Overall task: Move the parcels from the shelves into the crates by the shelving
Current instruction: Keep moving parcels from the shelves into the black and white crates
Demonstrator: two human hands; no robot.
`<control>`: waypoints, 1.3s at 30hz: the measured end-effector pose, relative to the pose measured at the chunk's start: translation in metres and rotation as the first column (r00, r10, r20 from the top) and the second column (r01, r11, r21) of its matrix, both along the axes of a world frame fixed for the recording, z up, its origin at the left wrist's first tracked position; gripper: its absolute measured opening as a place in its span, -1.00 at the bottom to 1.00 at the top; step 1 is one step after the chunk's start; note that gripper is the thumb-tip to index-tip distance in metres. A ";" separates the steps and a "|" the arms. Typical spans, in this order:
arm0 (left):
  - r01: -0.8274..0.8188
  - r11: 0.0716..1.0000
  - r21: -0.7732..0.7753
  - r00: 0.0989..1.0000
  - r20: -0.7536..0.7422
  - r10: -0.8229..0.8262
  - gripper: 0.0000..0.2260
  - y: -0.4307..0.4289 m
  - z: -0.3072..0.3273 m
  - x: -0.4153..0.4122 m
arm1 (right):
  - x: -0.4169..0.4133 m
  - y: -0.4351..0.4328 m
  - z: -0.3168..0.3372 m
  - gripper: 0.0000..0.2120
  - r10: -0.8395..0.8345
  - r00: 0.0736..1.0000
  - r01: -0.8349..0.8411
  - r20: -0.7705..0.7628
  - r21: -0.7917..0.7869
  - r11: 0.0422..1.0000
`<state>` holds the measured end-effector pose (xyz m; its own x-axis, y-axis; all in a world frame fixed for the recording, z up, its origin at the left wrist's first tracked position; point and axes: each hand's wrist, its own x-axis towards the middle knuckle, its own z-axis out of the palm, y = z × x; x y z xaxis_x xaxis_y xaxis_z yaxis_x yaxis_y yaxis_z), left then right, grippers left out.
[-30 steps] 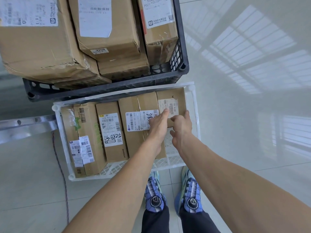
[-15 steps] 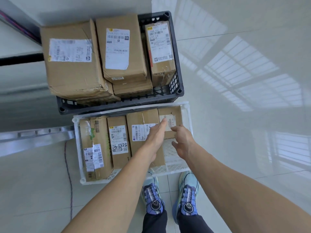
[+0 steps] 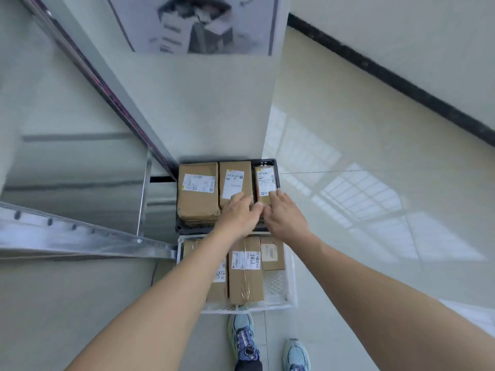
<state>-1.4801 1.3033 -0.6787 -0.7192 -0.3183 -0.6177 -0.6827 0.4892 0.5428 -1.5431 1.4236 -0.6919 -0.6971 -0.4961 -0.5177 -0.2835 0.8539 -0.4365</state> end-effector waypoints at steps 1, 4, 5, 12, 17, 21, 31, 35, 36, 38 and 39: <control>0.004 1.000 -0.029 1.000 -0.013 -0.004 -0.49 -0.003 0.017 0.000 | -0.003 -0.002 0.014 -0.28 0.075 0.995 -0.074 -0.068 0.007 0.997; -0.010 0.992 -0.125 0.998 -0.062 0.002 -0.50 -0.010 0.086 0.017 | 0.001 -0.012 0.090 -0.41 0.103 0.979 -0.100 -0.176 0.027 0.995; -0.022 0.988 -0.153 0.997 -0.075 0.011 -0.49 -0.010 0.110 0.025 | 0.005 -0.014 0.118 -0.43 0.124 0.965 -0.126 -0.229 0.006 0.992; -0.109 0.945 -0.309 0.986 -0.152 0.064 -0.43 0.002 0.249 0.082 | 0.046 -0.002 0.269 -0.41 0.252 0.891 -0.281 -0.378 -0.021 0.960; -0.190 0.913 -0.361 0.970 -0.214 0.117 -0.36 0.025 0.337 0.136 | 0.092 0.009 0.354 -0.40 0.282 0.849 -0.354 -0.447 -0.084 0.932; -0.270 0.868 -0.417 0.948 -0.272 0.164 -0.36 0.037 0.390 0.184 | 0.133 0.013 0.403 -0.40 0.305 0.818 -0.412 -0.487 -0.126 0.903; -0.384 0.782 -0.491 0.915 -0.313 0.254 -0.37 0.027 0.467 0.317 | 0.239 -0.026 0.473 -0.40 0.409 0.724 -0.569 -0.556 -0.146 0.809; -0.433 0.749 -0.501 0.897 -0.323 0.303 -0.36 0.001 0.484 0.389 | 0.302 -0.067 0.486 -0.40 0.455 0.680 -0.636 -0.574 -0.154 0.756; -0.449 0.741 -0.499 0.890 -0.323 0.322 -0.35 -0.010 0.486 0.407 | 0.320 -0.078 0.487 -0.40 0.473 0.667 -0.652 -0.576 -0.144 0.744; -0.480 0.725 -0.494 0.875 -0.324 0.359 -0.34 -0.032 0.488 0.442 | 0.353 -0.099 0.491 -0.41 0.495 0.649 -0.678 -0.578 -0.143 0.721; -0.484 0.716 -0.502 0.874 -0.325 0.362 -0.33 -0.041 0.490 0.460 | 0.369 -0.110 0.493 -0.41 0.502 0.639 -0.687 -0.582 -0.140 0.713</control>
